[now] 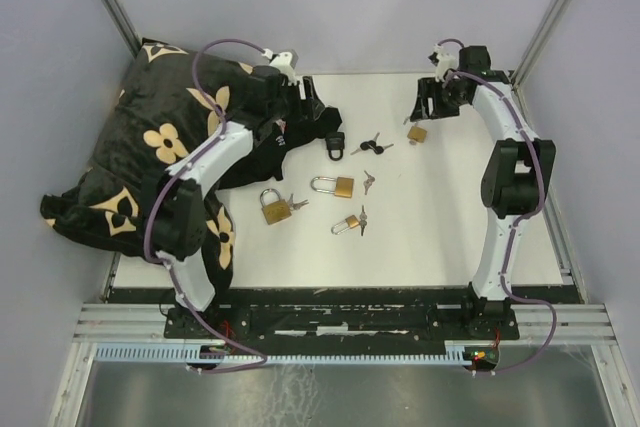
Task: Lock with the key
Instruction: Place the lock at the center of the board, then pick up the lock from the center of the board.
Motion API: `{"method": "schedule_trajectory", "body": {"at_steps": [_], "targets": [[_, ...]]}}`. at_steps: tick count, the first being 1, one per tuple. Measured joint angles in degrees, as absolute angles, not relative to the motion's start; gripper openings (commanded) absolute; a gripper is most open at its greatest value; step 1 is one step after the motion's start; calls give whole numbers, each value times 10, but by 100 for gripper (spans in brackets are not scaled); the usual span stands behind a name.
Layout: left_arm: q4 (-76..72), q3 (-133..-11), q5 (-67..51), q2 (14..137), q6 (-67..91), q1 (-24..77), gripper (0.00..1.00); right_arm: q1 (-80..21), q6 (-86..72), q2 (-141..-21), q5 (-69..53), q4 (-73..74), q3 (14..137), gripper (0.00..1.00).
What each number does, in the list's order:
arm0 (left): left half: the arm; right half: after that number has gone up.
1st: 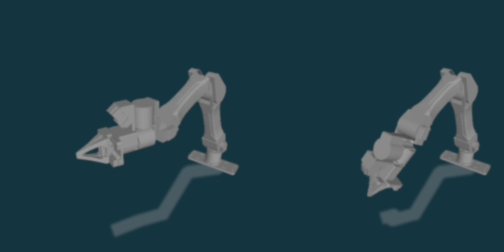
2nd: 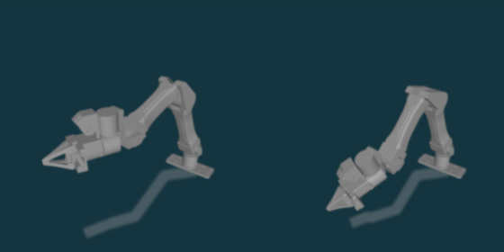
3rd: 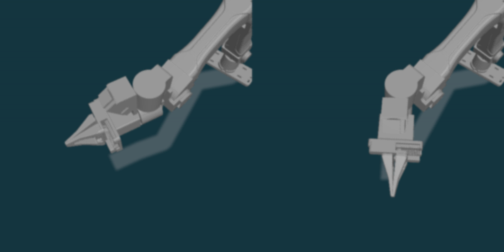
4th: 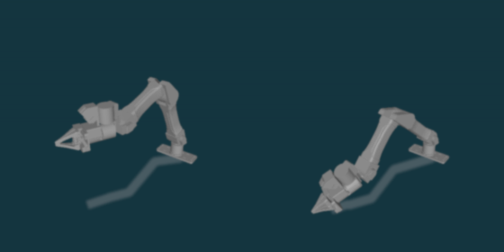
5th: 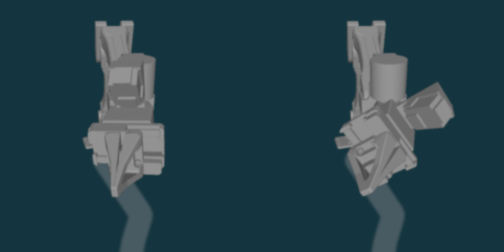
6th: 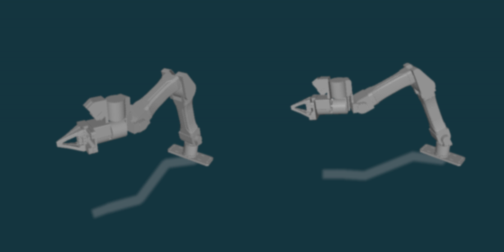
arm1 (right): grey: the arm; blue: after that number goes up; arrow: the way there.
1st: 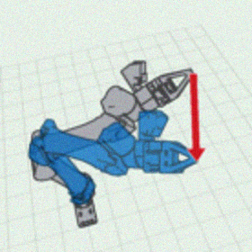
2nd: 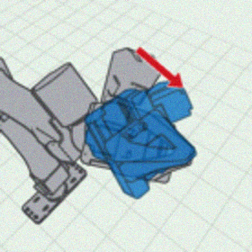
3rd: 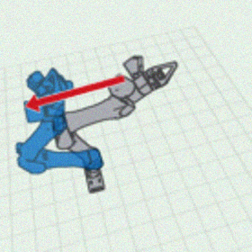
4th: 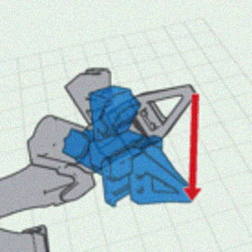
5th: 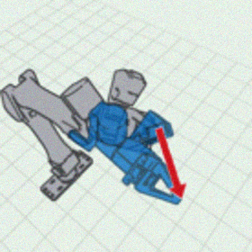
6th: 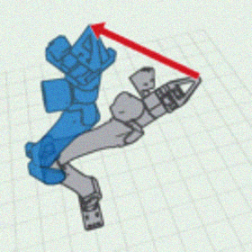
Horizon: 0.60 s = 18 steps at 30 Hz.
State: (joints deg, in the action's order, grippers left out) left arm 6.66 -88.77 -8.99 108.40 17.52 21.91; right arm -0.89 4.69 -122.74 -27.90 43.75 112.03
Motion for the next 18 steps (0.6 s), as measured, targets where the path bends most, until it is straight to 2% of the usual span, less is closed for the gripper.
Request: {"method": "schedule_trajectory", "body": {"at_steps": [4,12,18], "targets": [[-4,-755,-91,953,169,218,100,20,-2,-1265,-241,418,1114,73],[-95,-550,-91,781,204,206,99,16,-157,-1298,-178,378,1082,74],[-103,-451,-91,659,227,206,100,0,-213,-1324,-117,387,1110,76]]}}
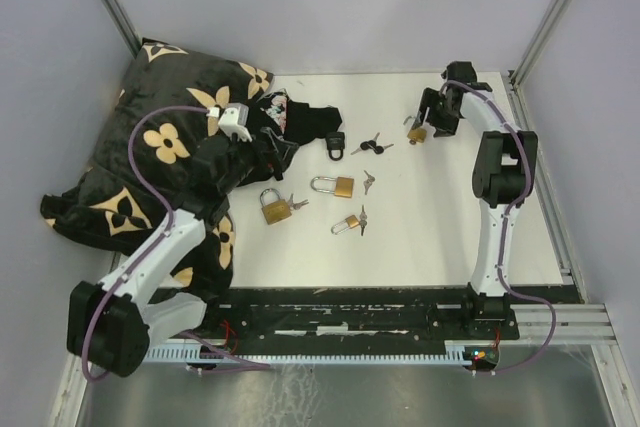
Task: Lock with the key
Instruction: Pick up the lock from the center of the board.
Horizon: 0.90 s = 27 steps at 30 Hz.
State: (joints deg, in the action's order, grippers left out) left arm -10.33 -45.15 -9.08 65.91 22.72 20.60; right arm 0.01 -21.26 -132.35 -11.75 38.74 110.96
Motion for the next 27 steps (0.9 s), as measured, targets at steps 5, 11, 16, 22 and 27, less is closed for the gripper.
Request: {"method": "schedule_trajectory", "body": {"at_steps": [5,11,16,22,27], "targets": [[-102,-386,-90,563,254,206,100,-19,-212,-1355,-64,407,1160,77],[-65,-350,-78,470,274,206,100,-50,-213,-1371,15,434,1193,80],[-31,-348,-60,415,274,206,100,-73,-211,-1387,73,445,1219,79],[-1,-349,-51,396,274,206,99,-89,-203,-1404,119,455,1236,77],[10,-349,-50,396,274,206,99,-88,-201,-1405,137,458,1236,78]]}}
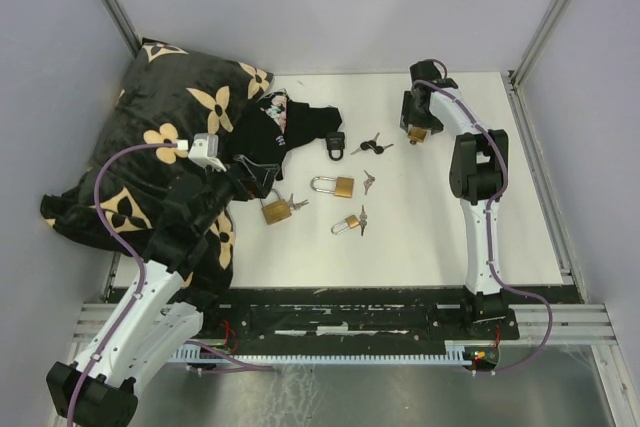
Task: Lock with the key
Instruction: Pick up the lock from the center of the board.
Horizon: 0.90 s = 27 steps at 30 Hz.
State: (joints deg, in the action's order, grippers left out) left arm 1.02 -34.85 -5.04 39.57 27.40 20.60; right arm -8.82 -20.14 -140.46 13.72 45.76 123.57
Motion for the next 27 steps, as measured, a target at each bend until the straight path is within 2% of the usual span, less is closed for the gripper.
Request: {"method": "schedule_trajectory", "body": {"at_steps": [7,17,27], "targets": [[13,-349,-50,388,274,206,98,-86,-202,-1405,140,458,1235,76],[17,-349,-53,385,279,206,98,-83,-204,-1402,122,444,1216,67],[17,-354,-64,387,283,206,97,-72,-203,-1394,84,429,1199,72]]}}
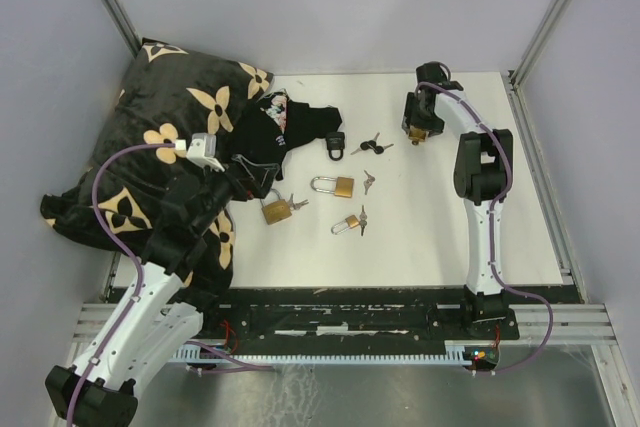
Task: Lock with the key
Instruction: Pick up the lock from the center of the board.
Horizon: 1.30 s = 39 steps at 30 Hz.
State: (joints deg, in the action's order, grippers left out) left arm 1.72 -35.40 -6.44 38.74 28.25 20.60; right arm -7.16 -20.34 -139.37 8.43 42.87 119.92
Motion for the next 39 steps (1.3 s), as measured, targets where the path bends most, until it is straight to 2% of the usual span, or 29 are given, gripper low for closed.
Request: {"method": "schedule_trajectory", "body": {"at_steps": [3,7,9,15,22,26,31,39], "targets": [[17,-359,-66,387,291,206,97,-68,-204,-1392,70,426,1196,69],[17,-359,-68,384,303,206,97,-61,-203,-1389,57,423,1192,55],[17,-359,-72,382,309,206,97,-58,-200,-1388,54,421,1189,53],[16,-359,-82,379,326,206,97,-57,-180,-1382,61,409,1178,62],[4,-359,-97,379,346,206,97,-61,-149,-1378,74,407,1169,62],[-1,-359,-103,378,358,206,96,-62,-142,-1378,74,408,1170,53],[-7,-359,-112,373,374,206,96,-61,-125,-1375,69,404,1165,30],[-140,-300,-179,396,464,208,96,-53,-103,-1285,12,368,1021,21]]}}
